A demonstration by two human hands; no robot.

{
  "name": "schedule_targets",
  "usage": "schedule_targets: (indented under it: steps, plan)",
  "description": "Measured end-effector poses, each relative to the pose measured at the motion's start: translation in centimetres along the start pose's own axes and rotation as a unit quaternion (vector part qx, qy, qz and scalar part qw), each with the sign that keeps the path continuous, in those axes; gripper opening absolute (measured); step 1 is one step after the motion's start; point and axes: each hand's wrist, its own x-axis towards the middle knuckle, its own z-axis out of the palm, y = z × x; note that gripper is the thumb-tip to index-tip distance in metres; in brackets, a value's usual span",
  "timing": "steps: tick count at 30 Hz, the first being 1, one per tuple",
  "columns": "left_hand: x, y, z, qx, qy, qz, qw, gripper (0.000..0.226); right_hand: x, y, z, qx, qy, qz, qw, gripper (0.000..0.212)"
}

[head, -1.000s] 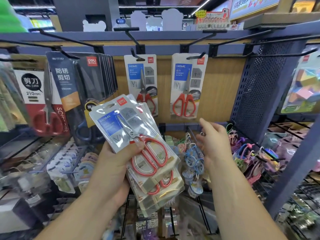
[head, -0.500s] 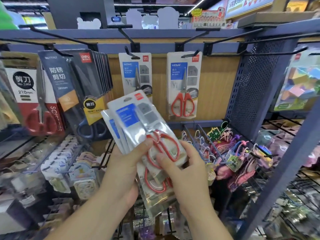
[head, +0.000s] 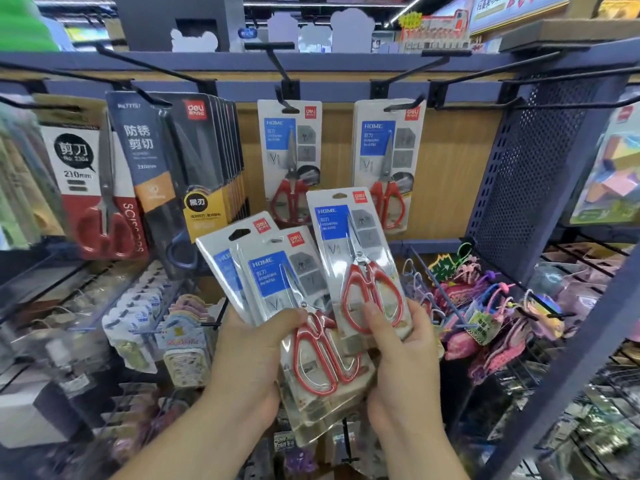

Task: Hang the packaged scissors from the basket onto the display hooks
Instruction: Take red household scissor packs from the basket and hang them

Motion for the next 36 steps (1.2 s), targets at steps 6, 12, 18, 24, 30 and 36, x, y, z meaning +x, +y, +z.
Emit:
schedule_targets:
  steps: [6, 12, 18, 24, 30, 36]
  plan:
    - [0.4, 0.4, -0.7, 0.010, 0.016, 0.004, 1.000, 0.044, 0.8, -1.6, -1.1, 0.035, -0.013, -0.051, 0.998, 0.032]
    - [0.8, 1.6, -0.7, 0.014, 0.001, 0.030, 0.999, 0.041, 2.2, -3.9, -1.8, 0.022, -0.041, -0.121, 0.992, 0.031]
    - [1.0, 2.2, -0.5, 0.013, -0.022, 0.048, 0.999, 0.046, 3.3, -5.0, -1.3, 0.010, -0.055, -0.142, 0.988, 0.028]
    - [1.1, 2.2, -0.2, 0.009, -0.029, 0.052, 0.998, 0.046, 4.0, -4.9, -0.4, 0.000, -0.024, -0.130, 0.991, 0.031]
    - [1.4, 2.2, -0.2, 0.002, -0.036, 0.050, 0.998, 0.050, 5.6, -4.8, 0.5, -0.009, 0.011, -0.102, 0.995, 0.017]
    - [1.3, 2.5, 0.1, -0.002, -0.063, 0.056, 0.996, 0.056, 9.5, -4.0, 1.6, -0.046, 0.045, -0.043, 0.997, 0.017]
